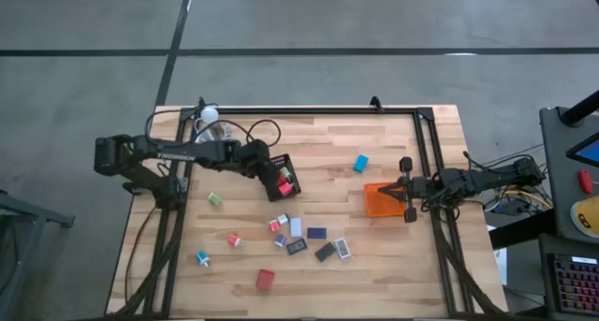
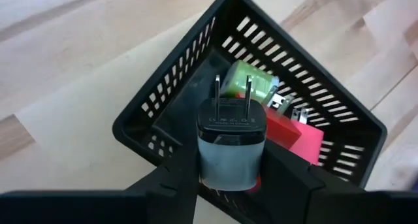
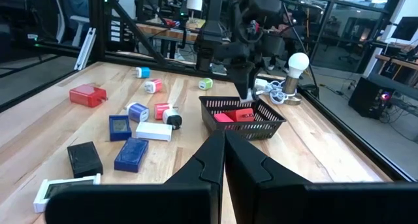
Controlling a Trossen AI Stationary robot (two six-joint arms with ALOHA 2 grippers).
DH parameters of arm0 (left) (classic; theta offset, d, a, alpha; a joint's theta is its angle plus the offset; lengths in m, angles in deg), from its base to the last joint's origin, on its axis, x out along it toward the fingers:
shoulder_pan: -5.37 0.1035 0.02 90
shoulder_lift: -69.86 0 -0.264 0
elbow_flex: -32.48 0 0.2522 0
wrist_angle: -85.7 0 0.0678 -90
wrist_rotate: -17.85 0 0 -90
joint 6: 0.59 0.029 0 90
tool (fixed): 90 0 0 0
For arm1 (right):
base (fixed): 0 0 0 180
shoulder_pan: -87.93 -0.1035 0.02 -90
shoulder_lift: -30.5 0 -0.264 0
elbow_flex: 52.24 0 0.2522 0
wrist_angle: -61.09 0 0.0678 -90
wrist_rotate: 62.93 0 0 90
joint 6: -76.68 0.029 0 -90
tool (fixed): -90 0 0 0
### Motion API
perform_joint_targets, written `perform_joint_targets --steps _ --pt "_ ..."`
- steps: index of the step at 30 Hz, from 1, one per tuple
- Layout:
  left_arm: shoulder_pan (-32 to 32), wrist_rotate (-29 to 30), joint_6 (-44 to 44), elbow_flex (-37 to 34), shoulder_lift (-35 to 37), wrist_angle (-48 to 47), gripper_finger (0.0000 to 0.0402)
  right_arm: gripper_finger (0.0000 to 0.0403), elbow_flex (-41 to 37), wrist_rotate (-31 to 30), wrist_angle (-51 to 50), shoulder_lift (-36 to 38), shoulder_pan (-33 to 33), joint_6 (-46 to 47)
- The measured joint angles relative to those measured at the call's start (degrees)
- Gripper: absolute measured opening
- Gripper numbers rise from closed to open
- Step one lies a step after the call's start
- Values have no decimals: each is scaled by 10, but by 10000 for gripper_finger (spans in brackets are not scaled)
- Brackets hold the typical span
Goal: Pick & Place Office items
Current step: Put the left white charger adapter in the black bin
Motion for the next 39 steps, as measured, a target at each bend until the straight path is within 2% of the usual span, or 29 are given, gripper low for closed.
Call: perform_joint_targets --steps 6,19,28,39 --pt "15 -42 -1 0 -3 -14 140 9 0 0 0 0 0 0" --pt "17 -47 -2 5 -3 -18 140 8 0 0 0 0 0 0" --pt "17 -47 26 40 -5 -36 140 9 0 0 0 0 0 0" --pt "17 -47 51 116 -81 -128 140 8 0 0 0 0 0 0"
